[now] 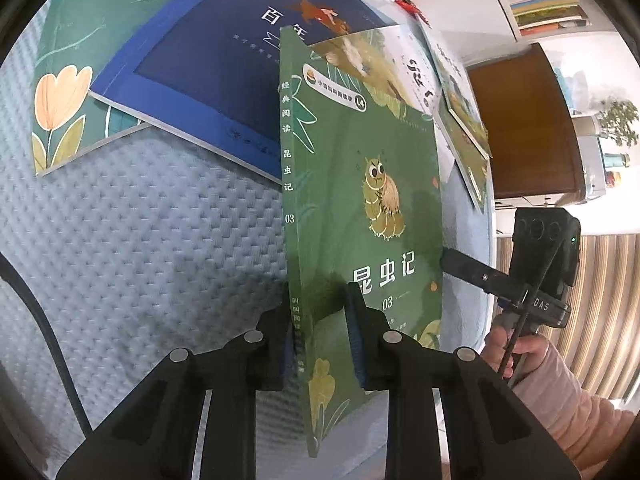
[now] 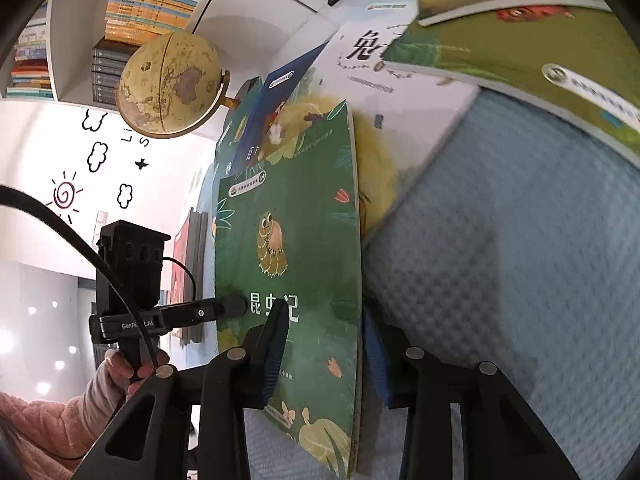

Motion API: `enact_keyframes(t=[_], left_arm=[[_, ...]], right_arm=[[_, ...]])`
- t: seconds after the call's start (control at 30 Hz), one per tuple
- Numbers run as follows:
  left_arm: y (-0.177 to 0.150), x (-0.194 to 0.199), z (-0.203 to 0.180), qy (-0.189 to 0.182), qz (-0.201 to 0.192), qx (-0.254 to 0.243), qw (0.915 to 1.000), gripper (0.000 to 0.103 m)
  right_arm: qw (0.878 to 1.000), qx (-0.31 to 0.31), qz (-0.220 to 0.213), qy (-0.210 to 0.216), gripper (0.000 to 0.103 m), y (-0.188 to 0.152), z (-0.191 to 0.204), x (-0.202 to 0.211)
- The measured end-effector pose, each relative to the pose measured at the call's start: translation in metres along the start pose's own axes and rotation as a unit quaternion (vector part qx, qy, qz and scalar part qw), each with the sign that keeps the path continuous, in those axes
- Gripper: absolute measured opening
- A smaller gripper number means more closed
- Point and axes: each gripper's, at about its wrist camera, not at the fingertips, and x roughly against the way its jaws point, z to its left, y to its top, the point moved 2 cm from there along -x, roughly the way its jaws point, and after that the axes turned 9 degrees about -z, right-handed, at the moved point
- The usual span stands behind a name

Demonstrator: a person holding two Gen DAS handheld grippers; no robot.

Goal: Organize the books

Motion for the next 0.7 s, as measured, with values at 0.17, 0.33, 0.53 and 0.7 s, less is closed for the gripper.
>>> enact_keyframes(t=[0.17, 0.33, 0.53, 0.7], left_arm=[[0.001, 0.001, 0.0, 0.011, -0.002, 0.011, 0.9999, 0.023], [-0.001, 0.007, -0.011, 0.089, 0.0, 0.016, 0.9959, 0.023], [-0.004, 0.018, -0.014, 0.129, 0.0, 0.007, 0.9916, 0.023], [-0.005, 0.043, -0.018, 0.132, -0.017, 0.003, 0.9911, 0.023]], right_arm=[[0.998, 0.025, 0.01, -0.051, 0.013, 0.004, 0.008, -0.002], [1.0, 0.027, 0.004, -0.016, 0.006, 0.003, 0.028, 0.009], [0.999, 0.047, 0.004, 0.003, 0.005, -0.004, 0.06, 0.008], [0.999, 0.04, -0.003, 0.017, 0.005, -0.007, 0.073, 0.013]])
